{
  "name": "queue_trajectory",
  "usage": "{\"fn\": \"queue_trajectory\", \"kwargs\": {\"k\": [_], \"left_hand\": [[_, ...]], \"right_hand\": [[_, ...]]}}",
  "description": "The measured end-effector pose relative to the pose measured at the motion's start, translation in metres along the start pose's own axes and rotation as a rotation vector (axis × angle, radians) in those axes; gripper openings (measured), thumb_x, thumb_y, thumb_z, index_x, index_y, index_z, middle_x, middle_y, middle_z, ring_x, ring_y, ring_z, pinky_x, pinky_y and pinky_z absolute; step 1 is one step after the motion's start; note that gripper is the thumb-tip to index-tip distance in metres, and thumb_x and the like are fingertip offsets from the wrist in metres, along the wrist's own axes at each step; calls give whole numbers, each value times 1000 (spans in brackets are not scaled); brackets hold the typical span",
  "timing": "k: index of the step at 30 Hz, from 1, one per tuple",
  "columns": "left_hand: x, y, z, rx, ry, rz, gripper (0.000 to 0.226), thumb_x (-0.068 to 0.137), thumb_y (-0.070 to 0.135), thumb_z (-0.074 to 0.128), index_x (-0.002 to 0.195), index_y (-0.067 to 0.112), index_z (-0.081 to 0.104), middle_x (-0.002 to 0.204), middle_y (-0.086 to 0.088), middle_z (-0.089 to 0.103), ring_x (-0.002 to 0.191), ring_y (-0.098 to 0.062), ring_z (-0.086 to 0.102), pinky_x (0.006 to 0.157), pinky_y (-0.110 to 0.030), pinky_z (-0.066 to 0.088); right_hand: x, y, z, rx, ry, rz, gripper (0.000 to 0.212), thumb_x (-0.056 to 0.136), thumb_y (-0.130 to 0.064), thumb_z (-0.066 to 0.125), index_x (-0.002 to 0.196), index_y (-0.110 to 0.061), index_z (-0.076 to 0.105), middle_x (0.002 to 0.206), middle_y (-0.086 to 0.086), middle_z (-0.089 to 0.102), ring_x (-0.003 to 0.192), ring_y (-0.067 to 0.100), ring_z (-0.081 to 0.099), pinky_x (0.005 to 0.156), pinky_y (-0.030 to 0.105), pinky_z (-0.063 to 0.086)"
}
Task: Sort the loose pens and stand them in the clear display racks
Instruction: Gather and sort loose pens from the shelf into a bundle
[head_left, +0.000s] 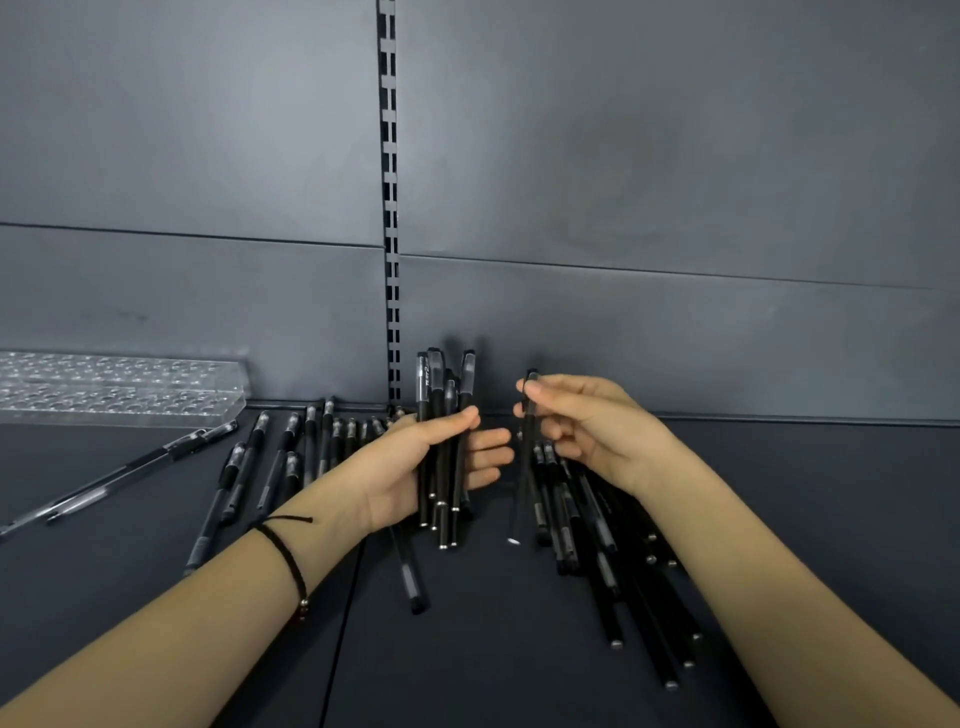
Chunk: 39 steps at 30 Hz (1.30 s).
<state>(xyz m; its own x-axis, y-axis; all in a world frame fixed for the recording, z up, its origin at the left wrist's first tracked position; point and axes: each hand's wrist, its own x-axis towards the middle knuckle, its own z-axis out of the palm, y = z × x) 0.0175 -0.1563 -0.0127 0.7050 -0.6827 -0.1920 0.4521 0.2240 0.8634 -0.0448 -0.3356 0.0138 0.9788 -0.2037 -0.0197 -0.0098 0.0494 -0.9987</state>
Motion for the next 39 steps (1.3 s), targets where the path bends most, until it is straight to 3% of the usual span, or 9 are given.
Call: {"fn": "queue_trajectory", "kwargs": {"k": [5,10,13,16,20,24,29,34,39], "left_hand": [[-9,-2,8,79,-198,-55,29,93,21,55,114,1,60,114,-21,70,101,-34,70,80,-38,60],[-8,-10,13,144,-261,-71,13,87,22,64,92,12,69,75,-2,60,60,-14,57,59,-29,54],[-6,-13,13,114,-238,-41,19,86,20,64,67,20,66,66,2,43,51,-8,38,48,-21,40],[-4,-14,13,73,-167,-13,19,82,24,68,74,16,53,58,4,36,45,-6,32,42,-18,30],[-1,-11,8,89,-79,24,37,80,28,69,67,18,35,50,6,31,41,-6,27,40,-18,24],[0,-8,4,78,-41,36,36,79,28,70,60,19,41,51,6,32,41,-6,28,40,-18,25],[0,-8,2,68,-31,30,32,81,26,69,62,18,45,53,5,32,41,-7,29,40,-18,27],[-2,-7,4,85,-40,34,33,82,27,69,51,21,58,53,5,32,42,-7,28,40,-18,29],[-2,-6,1,69,-39,25,30,79,28,70,55,20,55,54,6,33,42,-7,30,40,-18,32]], "right_hand": [[1,1,-1,-21,41,-91,4,90,-19,67,90,-15,67,80,0,69,49,5,44,41,16,31],[-4,-1,5,-329,77,-193,13,87,-28,71,91,-17,68,59,-15,61,50,3,47,43,15,34],[-5,-2,3,-397,98,-243,17,87,-33,70,84,-16,69,69,-9,65,49,2,48,43,10,35],[-4,0,-3,-547,89,-251,29,89,-43,64,82,-16,71,78,-2,70,51,2,51,47,11,37],[-4,-4,-22,-901,108,-158,26,84,-44,70,76,-20,70,68,-6,68,54,-1,56,60,21,48],[-7,-6,-37,-1219,8,102,27,73,-45,80,80,-22,68,77,-10,63,71,7,57,70,26,48],[-8,-1,-32,-1192,-83,126,35,72,-40,83,91,-16,65,87,-5,62,70,7,54,64,25,46],[-2,9,-19,-1195,-23,38,37,72,-51,79,91,-22,65,85,-11,59,84,8,58,80,31,53],[1,11,-16,-1102,1,-66,20,75,-40,79,82,-27,65,77,-13,60,72,4,57,74,28,51]]}}
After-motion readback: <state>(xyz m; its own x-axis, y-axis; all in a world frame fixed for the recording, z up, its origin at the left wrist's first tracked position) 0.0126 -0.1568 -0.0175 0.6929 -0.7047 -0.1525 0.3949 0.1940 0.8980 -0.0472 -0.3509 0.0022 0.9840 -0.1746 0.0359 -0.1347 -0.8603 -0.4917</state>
